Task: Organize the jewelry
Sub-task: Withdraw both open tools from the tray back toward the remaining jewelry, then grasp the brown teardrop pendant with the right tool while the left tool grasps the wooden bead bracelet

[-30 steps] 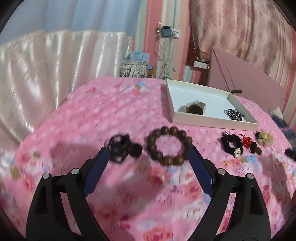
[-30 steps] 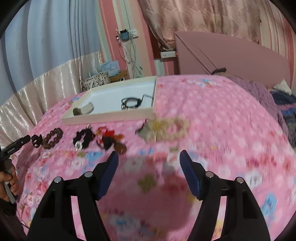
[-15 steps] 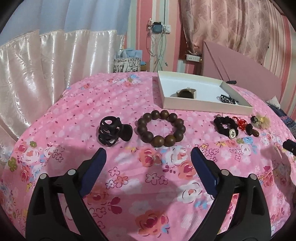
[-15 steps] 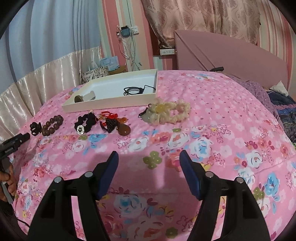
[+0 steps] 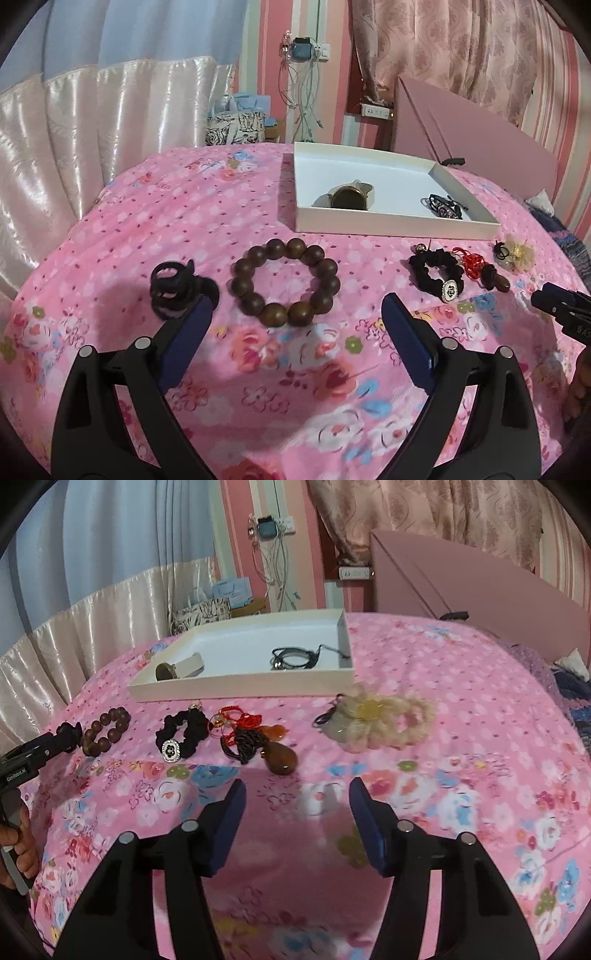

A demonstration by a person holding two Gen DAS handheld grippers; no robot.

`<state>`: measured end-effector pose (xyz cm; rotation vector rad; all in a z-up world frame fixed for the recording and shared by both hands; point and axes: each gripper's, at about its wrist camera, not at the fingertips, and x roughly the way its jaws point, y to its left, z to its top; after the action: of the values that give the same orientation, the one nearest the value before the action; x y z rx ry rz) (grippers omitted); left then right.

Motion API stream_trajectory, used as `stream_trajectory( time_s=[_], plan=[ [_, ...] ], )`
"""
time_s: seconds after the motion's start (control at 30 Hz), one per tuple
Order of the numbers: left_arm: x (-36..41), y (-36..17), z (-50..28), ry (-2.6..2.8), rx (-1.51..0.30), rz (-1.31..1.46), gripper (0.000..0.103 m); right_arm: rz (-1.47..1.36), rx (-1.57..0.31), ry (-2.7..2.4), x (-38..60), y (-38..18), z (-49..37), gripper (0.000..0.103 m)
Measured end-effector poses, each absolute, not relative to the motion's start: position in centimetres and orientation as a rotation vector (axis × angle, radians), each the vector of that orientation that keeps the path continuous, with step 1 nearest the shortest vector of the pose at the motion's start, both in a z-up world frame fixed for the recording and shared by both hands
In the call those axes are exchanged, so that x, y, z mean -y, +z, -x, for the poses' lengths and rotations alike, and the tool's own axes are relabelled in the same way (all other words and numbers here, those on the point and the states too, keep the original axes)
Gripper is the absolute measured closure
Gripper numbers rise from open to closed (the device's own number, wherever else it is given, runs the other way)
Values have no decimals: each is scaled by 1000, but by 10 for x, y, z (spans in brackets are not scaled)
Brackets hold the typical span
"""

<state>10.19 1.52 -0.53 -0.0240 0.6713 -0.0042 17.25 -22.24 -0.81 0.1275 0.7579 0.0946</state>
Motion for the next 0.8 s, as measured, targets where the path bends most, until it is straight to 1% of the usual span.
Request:
stream_trajectory(
  time_s=[0.1, 0.2, 0.33, 0.5, 0.57, 0.6, 0.63, 0.8],
  plan=[
    [-12, -9, -112, -15, -686, 26, 11, -131, -791, 96, 219, -14, -184, 50],
    [-11, -15, -121, -4, -704, 14, 11, -138, -812, 107, 217, -17, -198, 51],
    [-18, -23, -131, -5, -751, 43, 11, -131, -855, 116, 211, -23, -218, 61],
    [-24, -28, -139, -21, -783, 79, 11, -78, -909, 109, 202, -31, -235, 62],
    [-23, -29, -139, -24, -789, 77, 11, -43, -911, 96, 198, -31, -236, 66],
    [-22, -30, -140, -28, -789, 75, 11, -32, -909, 95, 196, -31, -236, 73],
    [-22, -30, -139, -30, -789, 75, 11, -32, -908, 102, 196, -31, -235, 75],
    [-25, -29, -136, -25, -781, 84, 11, -75, -902, 114, 208, -30, -219, 75]
  ],
)
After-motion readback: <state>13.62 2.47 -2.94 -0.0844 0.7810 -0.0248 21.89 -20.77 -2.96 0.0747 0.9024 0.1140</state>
